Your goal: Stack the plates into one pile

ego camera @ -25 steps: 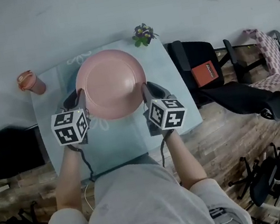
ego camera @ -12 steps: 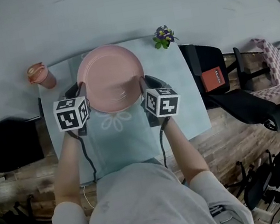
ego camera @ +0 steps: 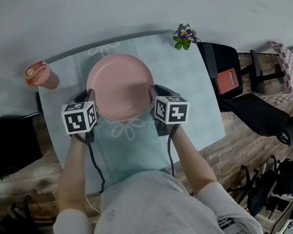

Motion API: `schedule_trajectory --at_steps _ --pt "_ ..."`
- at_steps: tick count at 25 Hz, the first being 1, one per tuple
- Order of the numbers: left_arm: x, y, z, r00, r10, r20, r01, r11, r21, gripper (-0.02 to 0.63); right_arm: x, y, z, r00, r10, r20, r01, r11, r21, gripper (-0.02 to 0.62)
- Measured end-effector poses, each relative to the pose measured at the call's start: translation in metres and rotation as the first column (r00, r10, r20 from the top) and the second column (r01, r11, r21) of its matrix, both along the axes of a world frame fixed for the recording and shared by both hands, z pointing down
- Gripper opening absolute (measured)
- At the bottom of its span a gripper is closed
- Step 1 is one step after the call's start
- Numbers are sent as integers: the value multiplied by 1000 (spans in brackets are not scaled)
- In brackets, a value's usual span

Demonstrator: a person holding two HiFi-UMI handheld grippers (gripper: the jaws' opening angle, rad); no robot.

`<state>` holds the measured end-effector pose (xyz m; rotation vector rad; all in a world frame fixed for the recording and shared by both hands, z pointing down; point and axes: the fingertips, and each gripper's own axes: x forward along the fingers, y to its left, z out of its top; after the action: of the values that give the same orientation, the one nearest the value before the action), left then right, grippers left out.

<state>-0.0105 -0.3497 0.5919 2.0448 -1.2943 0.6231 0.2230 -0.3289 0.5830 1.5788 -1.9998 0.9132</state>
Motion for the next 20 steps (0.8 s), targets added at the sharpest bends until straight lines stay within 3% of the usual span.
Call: schedule_trajectory --at_steps 7,20 --pt "-5 2 22 1000 0 3 0 999 -44 67 -5 0 17 1000 -9 -22 8 999 -37 52" --pt "-1 3 22 999 31 23 -30 999 -18 103 -5 2 18 992 -50 -114 44 998 -51 64"
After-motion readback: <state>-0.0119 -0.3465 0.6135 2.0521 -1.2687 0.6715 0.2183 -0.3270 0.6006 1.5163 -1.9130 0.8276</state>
